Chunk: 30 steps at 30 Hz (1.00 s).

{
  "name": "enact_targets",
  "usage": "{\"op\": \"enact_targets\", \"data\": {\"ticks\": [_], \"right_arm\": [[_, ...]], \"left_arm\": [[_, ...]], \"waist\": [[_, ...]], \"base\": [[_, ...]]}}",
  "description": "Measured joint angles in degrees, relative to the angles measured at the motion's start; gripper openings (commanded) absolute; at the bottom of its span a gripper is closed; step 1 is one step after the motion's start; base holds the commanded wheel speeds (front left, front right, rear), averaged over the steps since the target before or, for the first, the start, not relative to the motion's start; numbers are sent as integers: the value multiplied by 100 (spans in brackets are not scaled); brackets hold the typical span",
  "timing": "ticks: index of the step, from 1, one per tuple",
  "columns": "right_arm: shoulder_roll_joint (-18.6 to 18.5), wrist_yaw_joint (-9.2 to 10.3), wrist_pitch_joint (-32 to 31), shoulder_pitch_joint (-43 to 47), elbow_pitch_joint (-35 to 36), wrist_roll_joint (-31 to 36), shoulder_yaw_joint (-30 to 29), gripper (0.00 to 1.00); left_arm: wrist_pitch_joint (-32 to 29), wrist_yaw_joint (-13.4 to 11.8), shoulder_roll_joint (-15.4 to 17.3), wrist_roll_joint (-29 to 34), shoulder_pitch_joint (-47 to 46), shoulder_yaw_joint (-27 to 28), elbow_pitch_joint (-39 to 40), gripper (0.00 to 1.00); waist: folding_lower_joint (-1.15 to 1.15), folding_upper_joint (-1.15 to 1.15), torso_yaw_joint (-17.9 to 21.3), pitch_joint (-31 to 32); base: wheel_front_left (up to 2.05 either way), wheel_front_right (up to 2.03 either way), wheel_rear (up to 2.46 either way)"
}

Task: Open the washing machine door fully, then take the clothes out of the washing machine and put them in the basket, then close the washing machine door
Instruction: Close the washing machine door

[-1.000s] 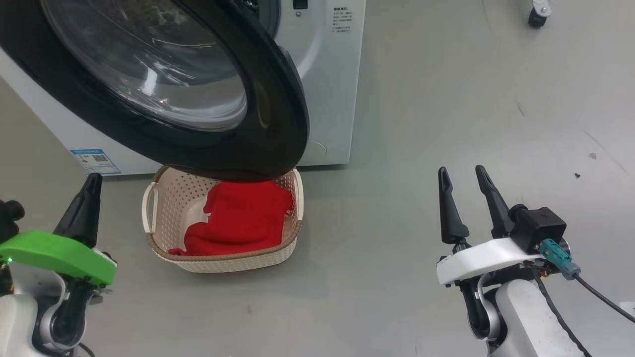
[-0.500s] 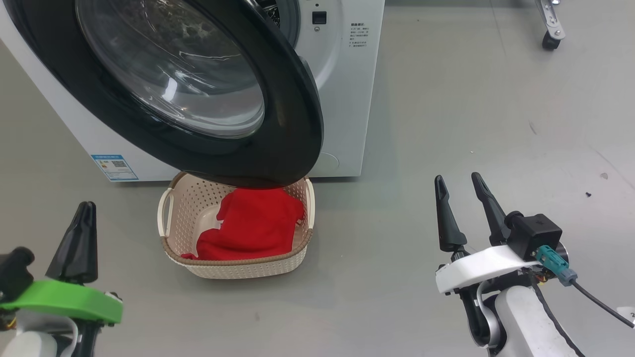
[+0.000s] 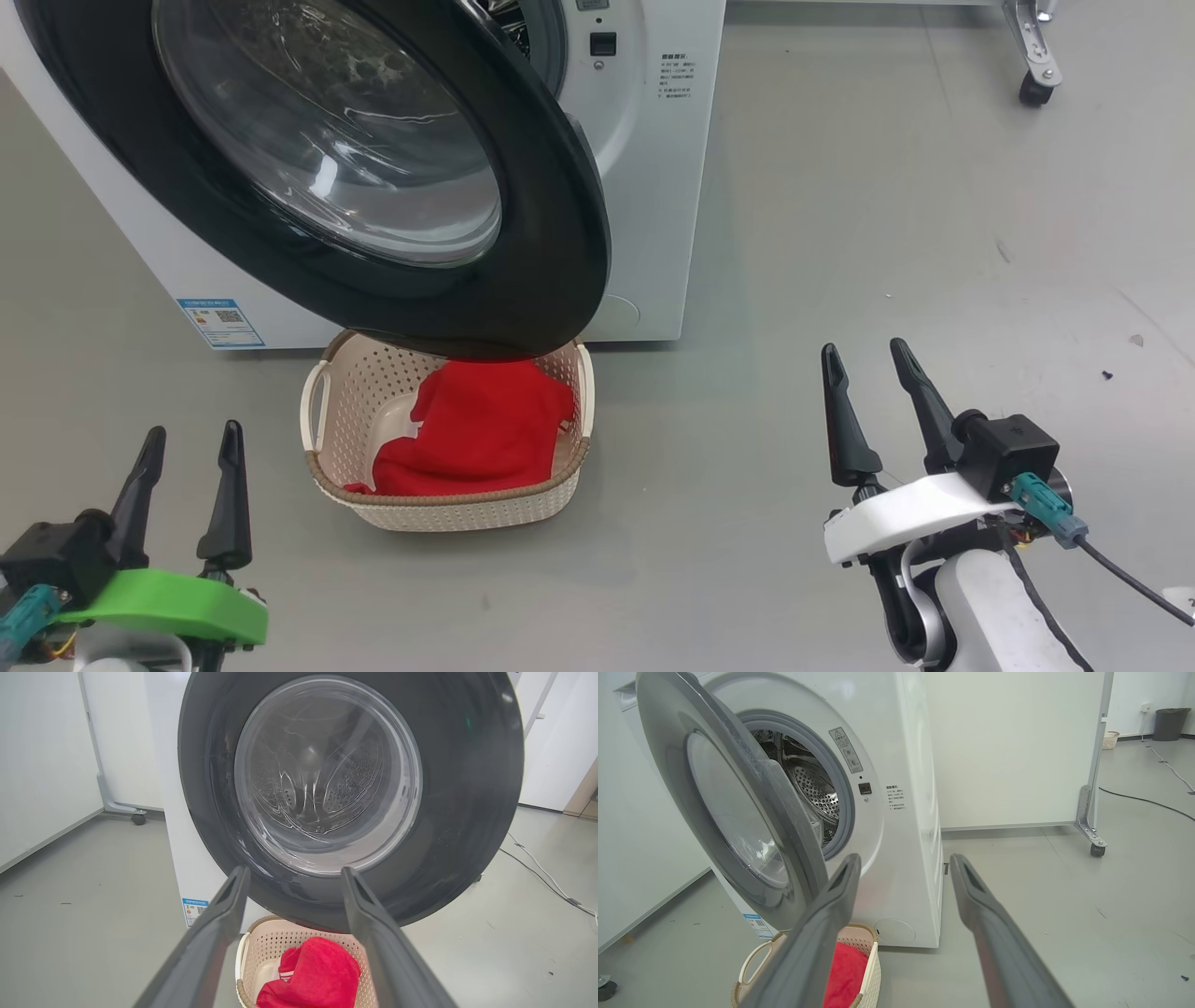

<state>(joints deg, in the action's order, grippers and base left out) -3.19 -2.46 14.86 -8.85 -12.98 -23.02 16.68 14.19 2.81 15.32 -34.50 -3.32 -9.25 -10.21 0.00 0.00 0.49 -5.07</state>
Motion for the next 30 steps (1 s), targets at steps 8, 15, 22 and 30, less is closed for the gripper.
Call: {"op": "enact_targets", "data": {"ticks": [8, 15, 22, 30], "right_arm": [[0, -42, 0, 0, -11, 49, -12, 100], [2, -46, 0, 0, -15, 51, -18, 100], [2, -51, 0, 1, -14, 49, -18, 100], [3, -51, 0, 4, -11, 49, -18, 100]], "left_arm": [[1, -4, -64, 103, 5, -5, -5, 100], [8, -4, -162, 186, 6, -1, -11, 100], [8, -4, -192, 227, 7, 9, -15, 100], [9, 1, -281, 349, 7, 103, 12, 100]], "waist": [[0, 0, -8, 5], [0, 0, 4, 25], [0, 0, 23, 42], [0, 0, 33, 44]], "base": [[0, 0, 0], [0, 0, 0], [0, 0, 0], [0, 0, 0]]}}
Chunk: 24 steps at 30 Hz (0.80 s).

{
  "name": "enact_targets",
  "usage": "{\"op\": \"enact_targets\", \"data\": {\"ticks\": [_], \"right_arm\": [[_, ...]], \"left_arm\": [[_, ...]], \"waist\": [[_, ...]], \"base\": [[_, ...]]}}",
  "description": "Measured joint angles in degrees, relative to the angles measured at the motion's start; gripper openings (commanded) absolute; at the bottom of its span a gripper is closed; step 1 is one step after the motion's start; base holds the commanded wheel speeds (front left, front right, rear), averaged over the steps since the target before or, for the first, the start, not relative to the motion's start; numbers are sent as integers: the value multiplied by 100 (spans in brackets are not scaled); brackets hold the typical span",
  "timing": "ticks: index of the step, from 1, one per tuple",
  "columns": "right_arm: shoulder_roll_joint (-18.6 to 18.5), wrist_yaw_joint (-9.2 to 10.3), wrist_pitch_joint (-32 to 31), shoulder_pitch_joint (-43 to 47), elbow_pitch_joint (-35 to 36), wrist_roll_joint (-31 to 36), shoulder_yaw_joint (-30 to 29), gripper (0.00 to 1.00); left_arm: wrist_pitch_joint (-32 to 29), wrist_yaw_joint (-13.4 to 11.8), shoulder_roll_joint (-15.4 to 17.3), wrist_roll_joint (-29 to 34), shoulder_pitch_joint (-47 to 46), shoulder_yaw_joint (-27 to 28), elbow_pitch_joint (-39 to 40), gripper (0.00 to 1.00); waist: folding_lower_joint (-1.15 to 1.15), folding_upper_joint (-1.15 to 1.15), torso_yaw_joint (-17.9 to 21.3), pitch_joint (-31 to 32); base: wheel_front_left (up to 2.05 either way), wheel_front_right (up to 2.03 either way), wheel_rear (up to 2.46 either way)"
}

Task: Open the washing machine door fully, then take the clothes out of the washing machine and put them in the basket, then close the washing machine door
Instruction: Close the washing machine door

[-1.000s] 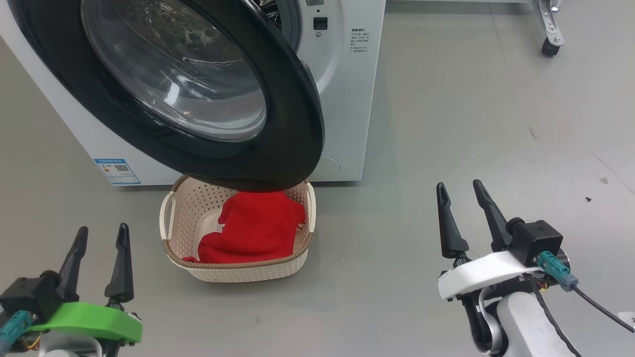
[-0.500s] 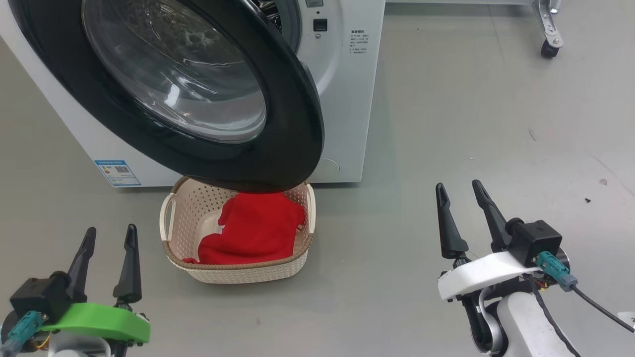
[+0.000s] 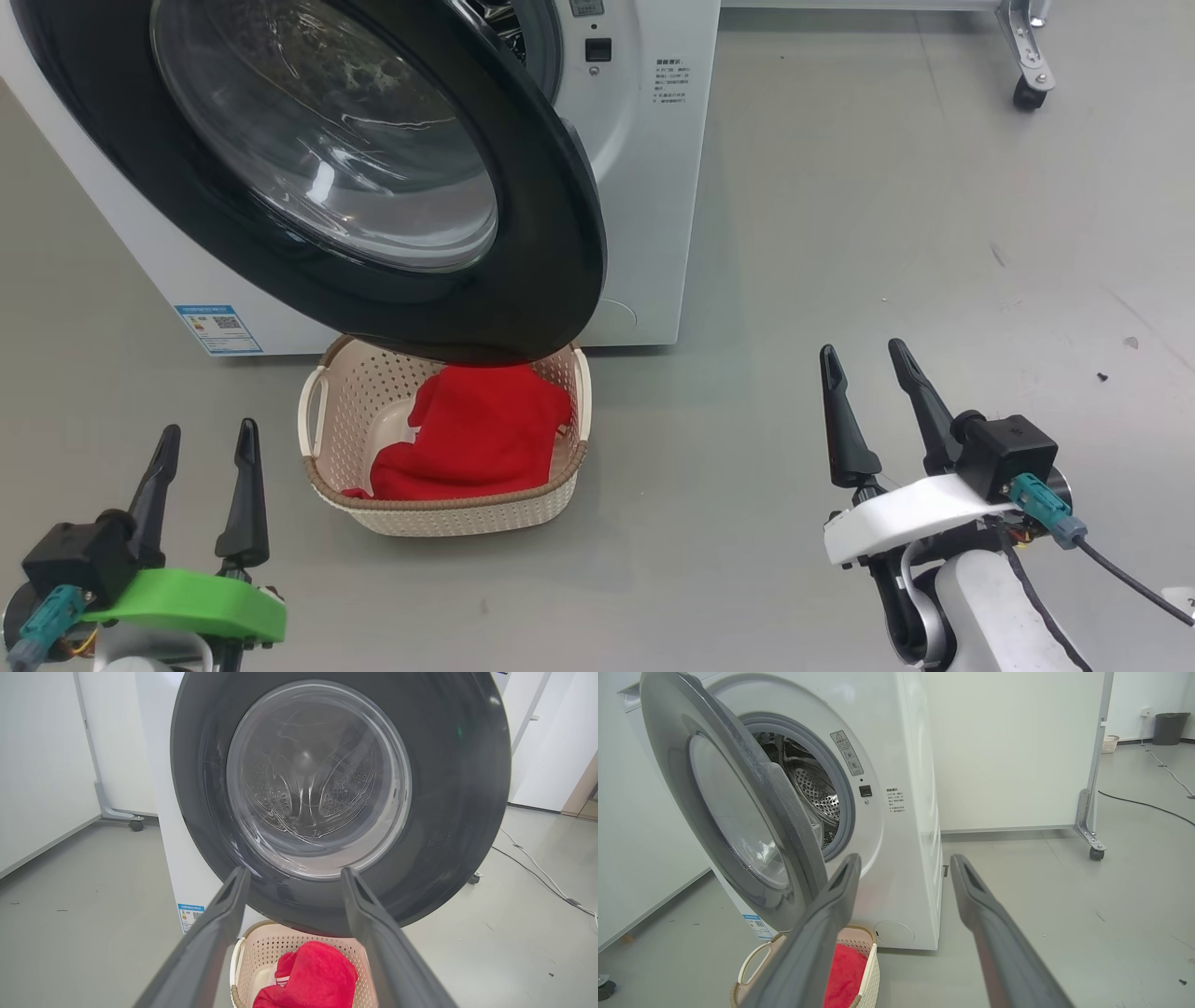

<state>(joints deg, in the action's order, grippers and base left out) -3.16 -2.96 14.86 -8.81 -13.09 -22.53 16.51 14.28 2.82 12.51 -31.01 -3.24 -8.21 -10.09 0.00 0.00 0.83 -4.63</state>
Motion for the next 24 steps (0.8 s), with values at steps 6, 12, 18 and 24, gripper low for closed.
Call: {"op": "enact_targets", "data": {"ticks": [6, 12, 18, 24], "right_arm": [[0, 0, 0, 2, 5, 0, 0, 100], [0, -1, 0, 3, 9, 0, 3, 100], [0, -12, 0, 3, 15, -1, 18, 100], [0, -19, 0, 3, 15, -2, 27, 100]], "left_arm": [[0, 8, -54, 48, 0, 68, 45, 100], [0, 53, -70, 103, 0, 84, 70, 100], [0, 65, -86, 142, 1, 115, 75, 100], [0, 109, -116, 191, 3, 140, 75, 100]], "waist": [[0, 0, 2, -9], [0, 0, 1, -17], [0, 0, 5, -17], [0, 0, 9, -12]], "base": [[0, 0, 0], [0, 0, 0], [0, 0, 0], [0, 0, 0]]}}
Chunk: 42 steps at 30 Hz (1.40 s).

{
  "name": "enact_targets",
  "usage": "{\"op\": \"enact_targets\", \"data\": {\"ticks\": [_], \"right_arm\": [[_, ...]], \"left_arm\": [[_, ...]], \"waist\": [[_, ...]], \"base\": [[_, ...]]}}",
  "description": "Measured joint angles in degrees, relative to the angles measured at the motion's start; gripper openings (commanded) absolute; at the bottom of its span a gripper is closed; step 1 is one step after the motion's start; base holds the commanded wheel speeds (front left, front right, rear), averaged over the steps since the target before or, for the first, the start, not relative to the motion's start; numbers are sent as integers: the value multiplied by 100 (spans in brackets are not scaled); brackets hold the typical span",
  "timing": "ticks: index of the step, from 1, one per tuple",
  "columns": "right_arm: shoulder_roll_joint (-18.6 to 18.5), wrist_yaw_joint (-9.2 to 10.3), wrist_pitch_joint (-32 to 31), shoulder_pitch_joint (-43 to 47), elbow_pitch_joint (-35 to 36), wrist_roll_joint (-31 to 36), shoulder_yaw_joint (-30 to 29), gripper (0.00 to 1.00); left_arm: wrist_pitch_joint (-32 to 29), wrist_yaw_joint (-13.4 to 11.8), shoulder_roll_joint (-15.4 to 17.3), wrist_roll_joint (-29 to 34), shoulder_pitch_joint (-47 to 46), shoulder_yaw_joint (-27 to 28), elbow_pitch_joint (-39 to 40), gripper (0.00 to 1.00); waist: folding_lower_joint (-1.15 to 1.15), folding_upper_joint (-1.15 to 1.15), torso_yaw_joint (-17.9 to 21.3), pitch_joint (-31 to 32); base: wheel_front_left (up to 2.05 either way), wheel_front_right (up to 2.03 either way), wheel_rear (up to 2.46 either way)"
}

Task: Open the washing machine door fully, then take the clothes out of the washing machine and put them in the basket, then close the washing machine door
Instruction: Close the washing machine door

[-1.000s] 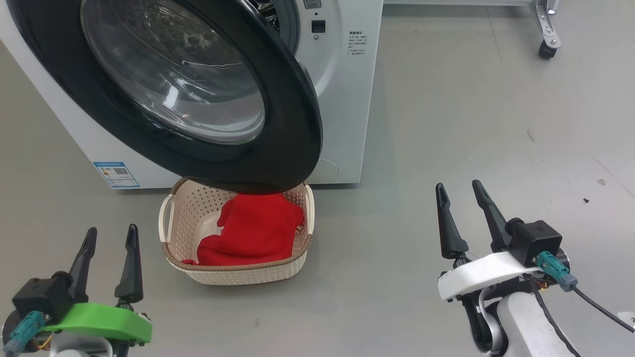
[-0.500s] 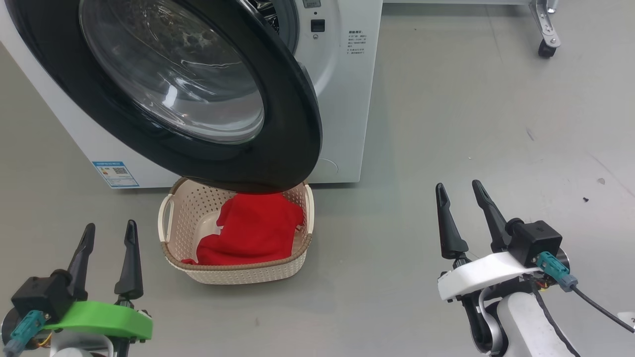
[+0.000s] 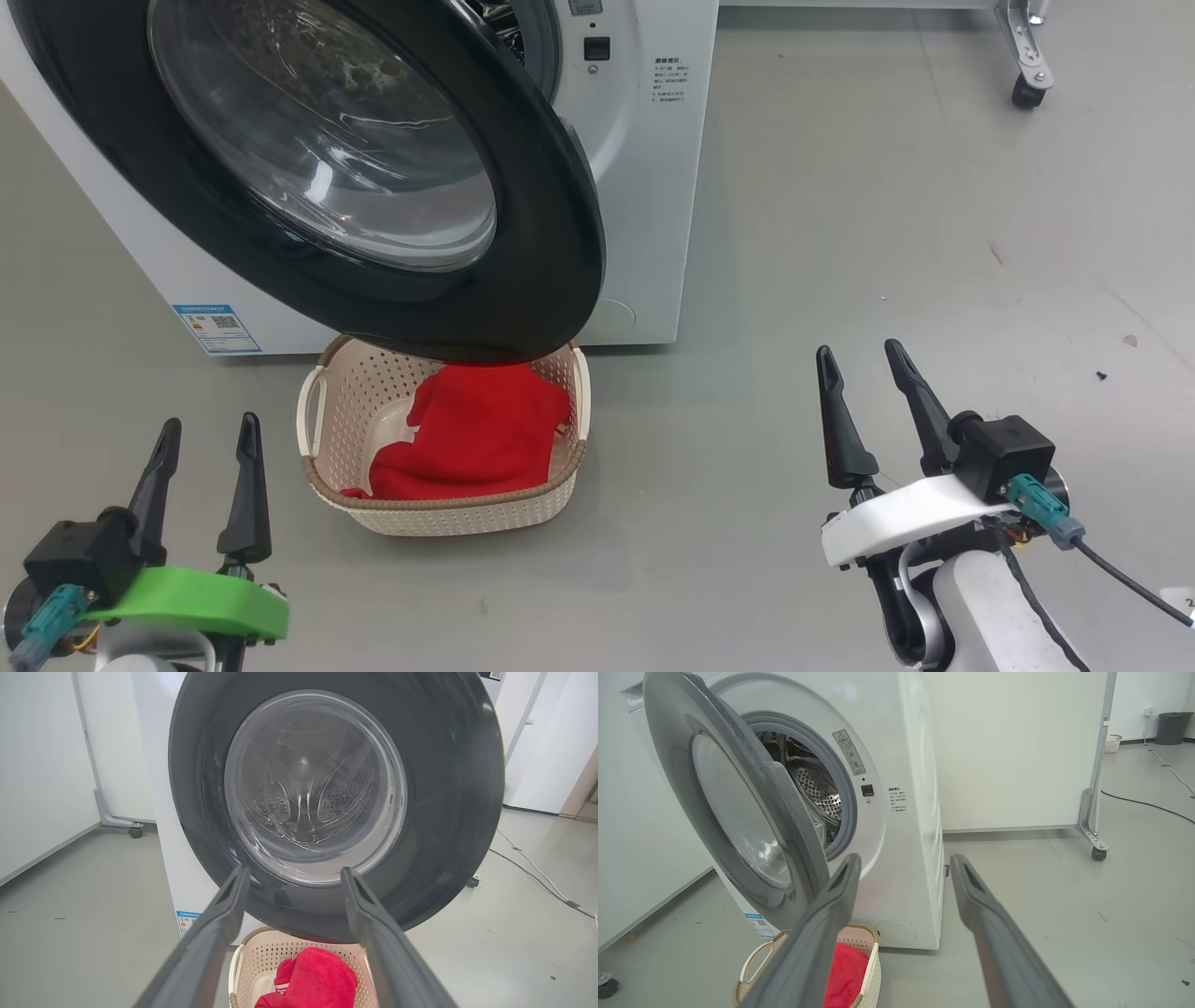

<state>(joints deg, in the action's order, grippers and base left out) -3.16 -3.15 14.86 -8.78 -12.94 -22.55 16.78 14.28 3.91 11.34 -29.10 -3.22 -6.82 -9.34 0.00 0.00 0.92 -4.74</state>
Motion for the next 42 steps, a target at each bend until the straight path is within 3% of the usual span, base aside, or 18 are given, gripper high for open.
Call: {"op": "enact_targets", "data": {"ticks": [20, 21, 22, 23, 37, 42], "right_arm": [[1, -29, 0, 3, 11, 0, 20, 98], [1, -29, 0, 3, 20, 0, 20, 55], [1, -29, 0, 3, 25, 0, 20, 22], [1, -29, 0, 3, 27, 0, 20, 0], [-3, -34, 0, -21, 213, 301, 94, 0], [-82, -178, 0, -259, 205, 601, 467, 0]], "left_arm": [[0, 100, -102, 165, 36, 54, -5, 100], [0, 101, -105, 166, 37, 56, -5, 100], [0, 101, -109, 168, 37, 58, -5, 100], [0, 102, -111, 185, 37, 62, -5, 100], [1, 169, -153, 221, 26, 47, 57, 100], [16, 198, -211, 221, -9, 10, 59, 100]], "waist": [[0, 0, -9, -21], [0, 0, -11, -25], [0, 0, -13, -29], [0, 0, -15, -34], [0, 0, -152, -299], [0, 0, -272, -490]], "base": [[0, 0, 0], [0, 0, 0], [0, 0, 0], [0, 0, 0], [0, 0, 0], [0, 0, 0]]}}
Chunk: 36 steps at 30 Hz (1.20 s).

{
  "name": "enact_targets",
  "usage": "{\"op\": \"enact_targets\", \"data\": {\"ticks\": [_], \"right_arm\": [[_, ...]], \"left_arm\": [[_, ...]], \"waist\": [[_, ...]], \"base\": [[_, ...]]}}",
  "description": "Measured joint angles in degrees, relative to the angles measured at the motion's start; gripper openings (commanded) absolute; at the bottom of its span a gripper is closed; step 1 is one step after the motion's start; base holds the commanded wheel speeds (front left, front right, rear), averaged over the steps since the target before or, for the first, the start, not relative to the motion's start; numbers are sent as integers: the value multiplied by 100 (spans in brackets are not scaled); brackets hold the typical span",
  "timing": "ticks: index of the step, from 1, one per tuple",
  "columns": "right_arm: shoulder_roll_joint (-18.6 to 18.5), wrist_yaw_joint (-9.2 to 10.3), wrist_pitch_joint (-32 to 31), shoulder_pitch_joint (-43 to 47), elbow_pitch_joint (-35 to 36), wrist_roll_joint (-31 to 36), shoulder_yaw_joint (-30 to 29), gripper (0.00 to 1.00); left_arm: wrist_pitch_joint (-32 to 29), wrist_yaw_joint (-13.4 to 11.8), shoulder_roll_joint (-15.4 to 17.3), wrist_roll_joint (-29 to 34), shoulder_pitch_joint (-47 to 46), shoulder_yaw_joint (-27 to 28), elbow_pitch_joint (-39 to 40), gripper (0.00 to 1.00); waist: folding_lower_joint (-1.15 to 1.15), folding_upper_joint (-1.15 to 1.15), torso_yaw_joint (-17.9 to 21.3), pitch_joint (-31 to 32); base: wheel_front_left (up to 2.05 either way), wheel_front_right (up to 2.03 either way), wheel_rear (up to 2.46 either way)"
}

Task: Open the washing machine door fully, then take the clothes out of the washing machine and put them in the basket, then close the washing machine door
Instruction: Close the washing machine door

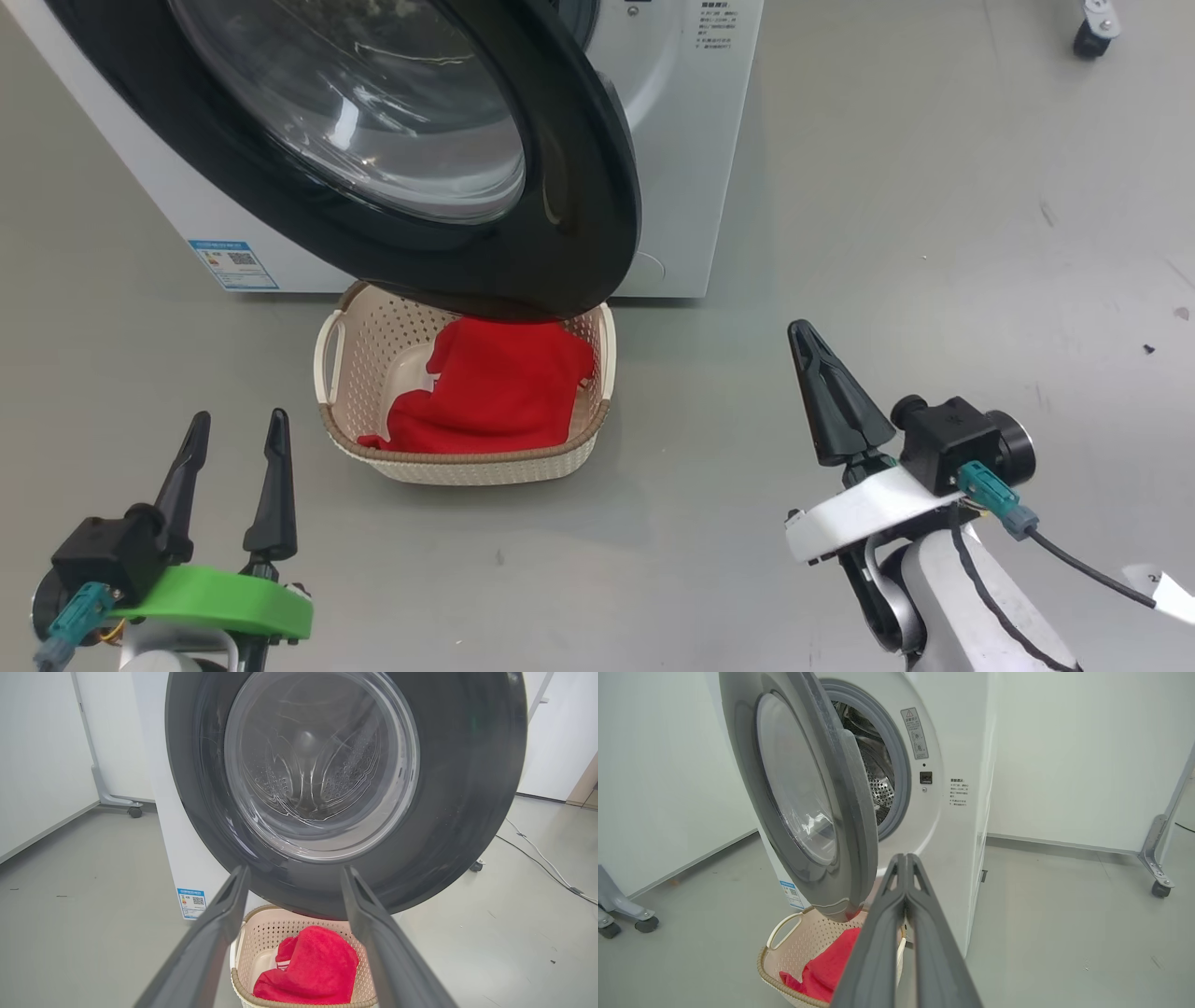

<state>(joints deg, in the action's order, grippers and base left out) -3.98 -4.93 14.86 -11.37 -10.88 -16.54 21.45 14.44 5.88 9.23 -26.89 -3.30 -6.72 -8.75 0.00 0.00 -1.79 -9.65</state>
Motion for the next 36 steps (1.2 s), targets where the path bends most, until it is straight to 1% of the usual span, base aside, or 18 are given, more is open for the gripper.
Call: {"op": "enact_targets", "data": {"ticks": [3, 6, 7, 12, 16, 21, 25, 36], "right_arm": [[-46, -52, 0, -159, -11, 149, 190, 0], [-129, -62, 0, -332, -70, 304, 396, 0], [-147, -96, 0, -393, -81, 323, 449, 0], [-156, -154, -73, -755, -134, 456, 692, 0], [-172, -157, -134, -1020, -218, 594, 850, 0], [-197, -158, -190, -1266, -318, 610, 866, 0], [-276, -167, -213, -1516, -405, 613, 849, 0], [-393, -172, -245, -2052, -702, 591, 514, 0]], "left_arm": [[0, 7, -64, 0, -30, -47, 4, 100], [0, 24, -101, 0, -74, -85, 4, 100], [0, 29, -109, 0, -113, -94, 5, 100], [0, 49, -121, 2, -296, -154, 18, 100], [0, 56, -138, 35, -433, -225, 14, 100], [0, 84, -185, 35, -606, -258, 13, 100], [0, 97, -296, 34, -739, -291, 1, 100], [1, 99, -350, 24, -987, -339, -148, 100]], "waist": [[0, 0, -74, -108], [0, 0, -156, -224], [0, 0, -186, -265], [0, 0, -335, -482], [0, 0, -464, -669], [0, 0, -602, -858], [0, 0, -744, -1044], [0, 0, -1143, -1487]], "base": [[0, 0, 0], [0, 0, 0], [0, 0, 0], [0, 0, 0], [0, 0, 0], [0, 0, 0], [0, 0, 0], [0, 0, 0]]}}
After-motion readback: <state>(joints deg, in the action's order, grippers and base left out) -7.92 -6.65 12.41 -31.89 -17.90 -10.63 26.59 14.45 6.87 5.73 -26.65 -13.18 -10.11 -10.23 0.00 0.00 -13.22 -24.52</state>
